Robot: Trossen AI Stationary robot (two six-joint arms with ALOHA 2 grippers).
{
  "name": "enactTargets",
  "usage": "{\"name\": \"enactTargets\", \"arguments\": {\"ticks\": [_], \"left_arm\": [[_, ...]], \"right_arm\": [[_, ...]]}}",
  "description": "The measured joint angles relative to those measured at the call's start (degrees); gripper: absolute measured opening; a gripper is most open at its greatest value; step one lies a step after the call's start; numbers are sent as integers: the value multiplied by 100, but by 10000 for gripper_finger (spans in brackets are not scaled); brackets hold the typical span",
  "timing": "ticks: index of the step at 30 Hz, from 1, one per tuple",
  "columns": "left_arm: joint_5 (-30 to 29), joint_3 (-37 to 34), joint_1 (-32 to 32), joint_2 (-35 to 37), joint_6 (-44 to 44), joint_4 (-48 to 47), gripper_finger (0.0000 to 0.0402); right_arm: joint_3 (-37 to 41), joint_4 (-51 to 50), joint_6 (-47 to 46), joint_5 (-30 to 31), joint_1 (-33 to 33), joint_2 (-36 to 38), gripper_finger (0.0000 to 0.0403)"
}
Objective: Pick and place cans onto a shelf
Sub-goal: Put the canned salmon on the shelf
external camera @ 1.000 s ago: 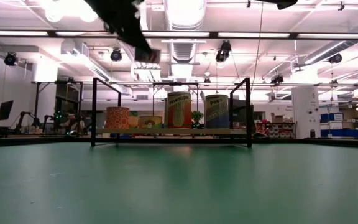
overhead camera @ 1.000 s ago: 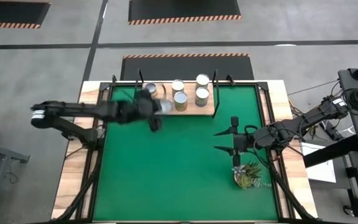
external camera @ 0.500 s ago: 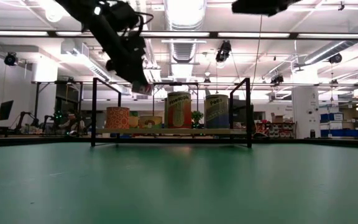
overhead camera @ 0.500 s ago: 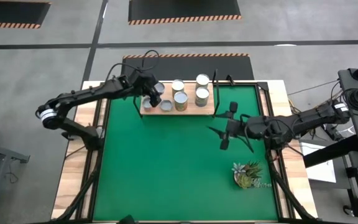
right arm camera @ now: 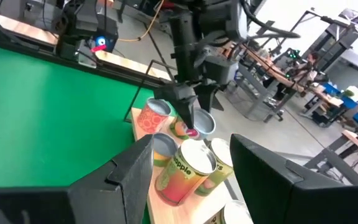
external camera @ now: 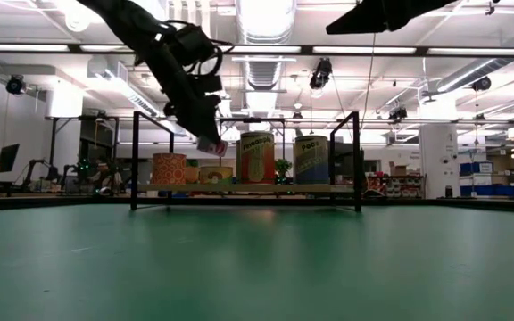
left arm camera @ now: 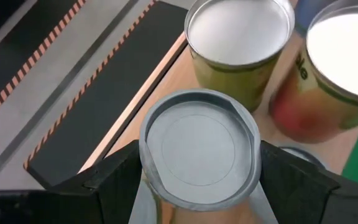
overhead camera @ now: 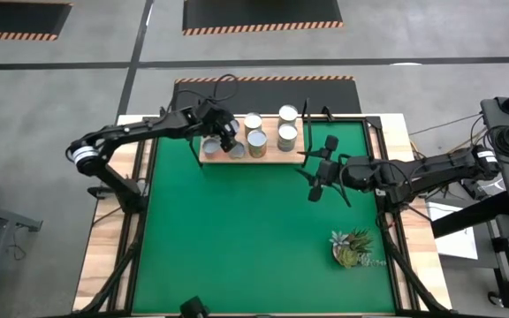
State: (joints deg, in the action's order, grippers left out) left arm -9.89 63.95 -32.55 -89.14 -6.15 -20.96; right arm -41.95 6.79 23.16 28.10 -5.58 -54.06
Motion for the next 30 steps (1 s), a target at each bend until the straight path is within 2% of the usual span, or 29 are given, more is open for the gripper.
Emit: {"name": "enactTargets", "arguments": {"ticks": [8, 19, 30], "left_arm": [[-6, 115, 0, -451, 61, 162, 272], [-220, 115, -9, -729, 68, 338, 275], [-219, 110, -9, -823, 61, 436, 321]], "right_arm": [[0, -61, -65, -2, 0, 0, 199], [0, -74, -66, 0, 0, -11, 199], [2, -100, -66, 0, 0, -11, 199]]}}
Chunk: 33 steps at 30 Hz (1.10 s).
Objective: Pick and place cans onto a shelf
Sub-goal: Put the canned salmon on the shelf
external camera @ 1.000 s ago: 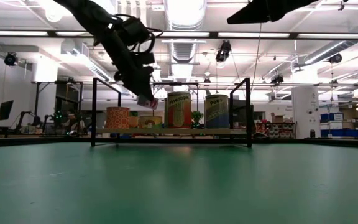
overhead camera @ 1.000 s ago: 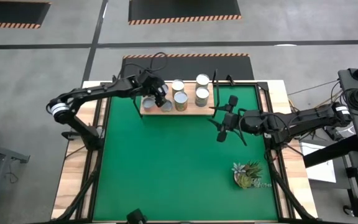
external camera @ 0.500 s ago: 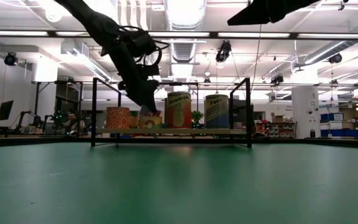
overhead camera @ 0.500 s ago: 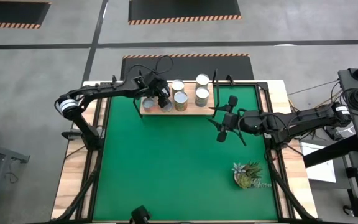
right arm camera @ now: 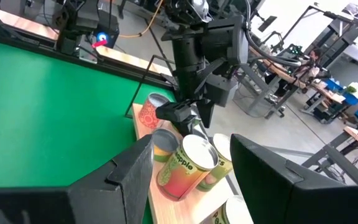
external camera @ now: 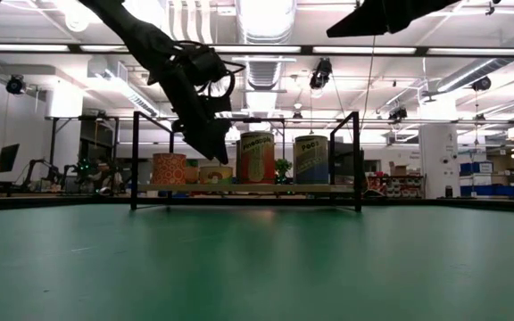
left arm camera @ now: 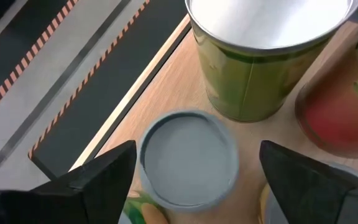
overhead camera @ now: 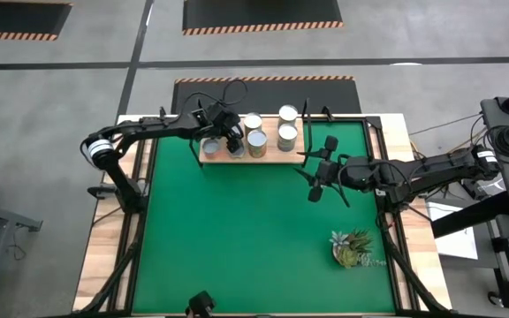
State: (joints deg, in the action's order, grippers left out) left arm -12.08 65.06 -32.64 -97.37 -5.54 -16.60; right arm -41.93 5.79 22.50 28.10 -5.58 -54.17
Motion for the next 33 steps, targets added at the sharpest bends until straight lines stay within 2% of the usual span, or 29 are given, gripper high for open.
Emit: {"name": "enactTargets", "arguments": {"ticks": [8, 14, 18, 25, 26, 33], "left_arm": [[4, -4, 10, 61, -44, -26, 327], [79, -4, 101, 352, -920, -148, 306], [79, -4, 56, 364, -1341, -155, 237], [68, -4, -9, 208, -1348, -153, 36], [69, -4, -9, 179, -1335, -155, 19], [68, -4, -7, -72, -1302, -151, 15]], "right_arm": [[2, -79, 7, 0, 0, 2, 199], [4, -79, 13, 0, 0, 4, 199], [4, -81, 21, 1, 0, 4, 199], [4, -80, 62, 2, 0, 7, 199], [4, -82, 68, 2, 0, 7, 199], [4, -82, 70, 4, 0, 7, 199]]}}
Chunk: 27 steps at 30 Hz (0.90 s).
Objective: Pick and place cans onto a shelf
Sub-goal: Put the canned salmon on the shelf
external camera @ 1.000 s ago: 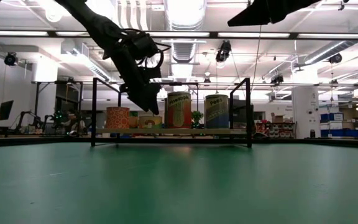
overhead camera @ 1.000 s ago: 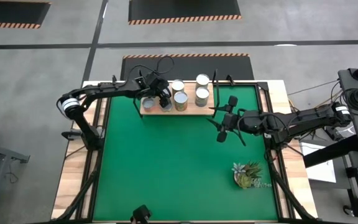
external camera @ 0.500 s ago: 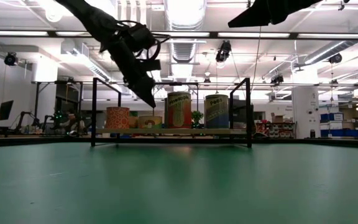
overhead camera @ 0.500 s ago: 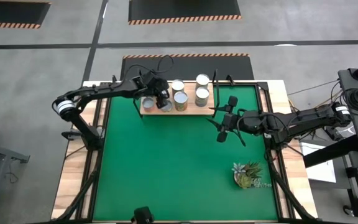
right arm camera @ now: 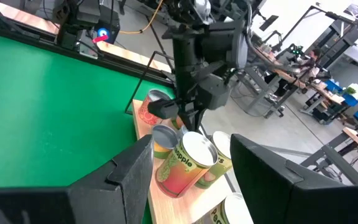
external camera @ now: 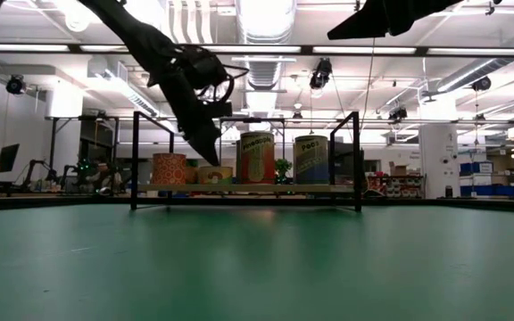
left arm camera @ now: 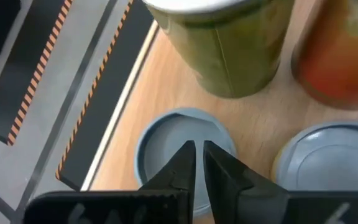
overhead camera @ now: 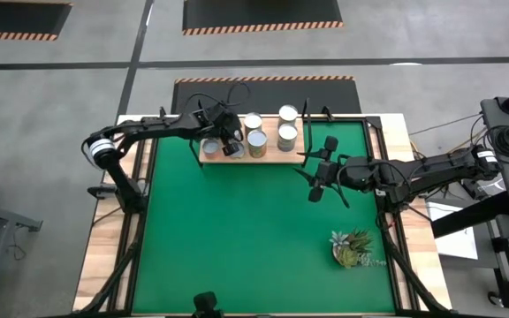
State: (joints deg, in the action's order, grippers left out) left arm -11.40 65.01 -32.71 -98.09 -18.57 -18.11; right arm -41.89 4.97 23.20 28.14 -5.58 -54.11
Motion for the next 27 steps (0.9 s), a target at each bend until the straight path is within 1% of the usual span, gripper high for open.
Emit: {"name": "enactTargets", "arguments": {"ticks": [4, 17, 23, 27], "left_arm": [[0, 0, -18, -76, 156, 14, 2], [-14, 13, -13, -329, 146, 88, 0], [345, 11, 3, -323, 154, 169, 0], [361, 10, 9, -323, 214, 184, 0]], "right_arm": [[0, 0, 2, 0, 0, 0, 199], [0, -3, 48, 3, 0, 0, 199], [0, -4, 71, 5, 0, -1, 199], [0, -4, 83, 5, 0, -2, 199]]}}
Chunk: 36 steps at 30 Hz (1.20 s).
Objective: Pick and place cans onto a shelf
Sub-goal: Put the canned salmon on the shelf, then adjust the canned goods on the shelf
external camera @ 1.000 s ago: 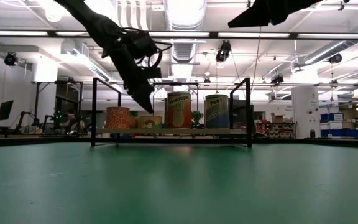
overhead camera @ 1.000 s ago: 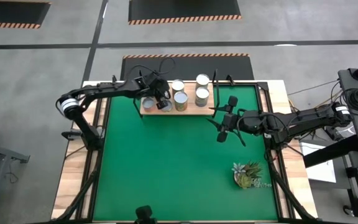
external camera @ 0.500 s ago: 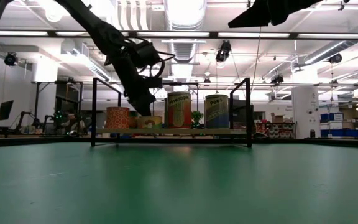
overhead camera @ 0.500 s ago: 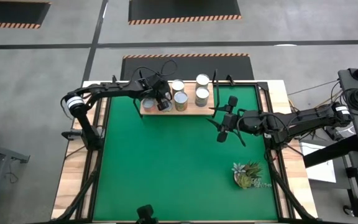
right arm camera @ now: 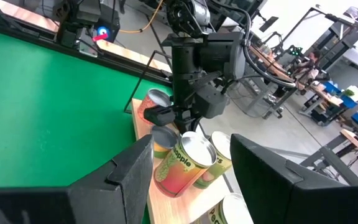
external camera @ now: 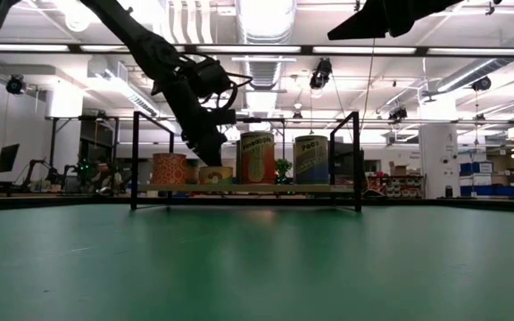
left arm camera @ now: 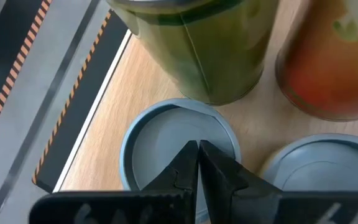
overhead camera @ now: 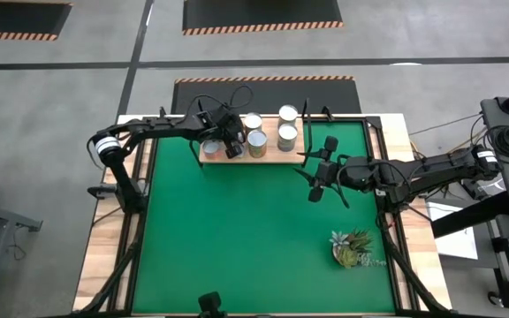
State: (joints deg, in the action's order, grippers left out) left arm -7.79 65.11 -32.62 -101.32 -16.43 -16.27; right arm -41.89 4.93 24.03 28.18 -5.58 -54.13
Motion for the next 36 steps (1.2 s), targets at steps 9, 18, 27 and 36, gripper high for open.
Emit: {"name": "enactTargets", "arguments": {"ticks": [9, 18, 27, 36], "left_arm": [[-84, -17, 24, 157, 103, -66, 0], [-27, -17, 240, 691, 458, -212, 0], [2, -41, 1155, 1009, 503, -884, 0], [-663, -108, 1225, 758, 623, -895, 0]], "right_arm": [[0, 0, 2, 0, 0, 0, 199], [0, -4, 2, 0, 0, 0, 199], [0, -11, 0, 0, 0, 0, 199], [2, -39, -20, -2, 0, 0, 199]]}}
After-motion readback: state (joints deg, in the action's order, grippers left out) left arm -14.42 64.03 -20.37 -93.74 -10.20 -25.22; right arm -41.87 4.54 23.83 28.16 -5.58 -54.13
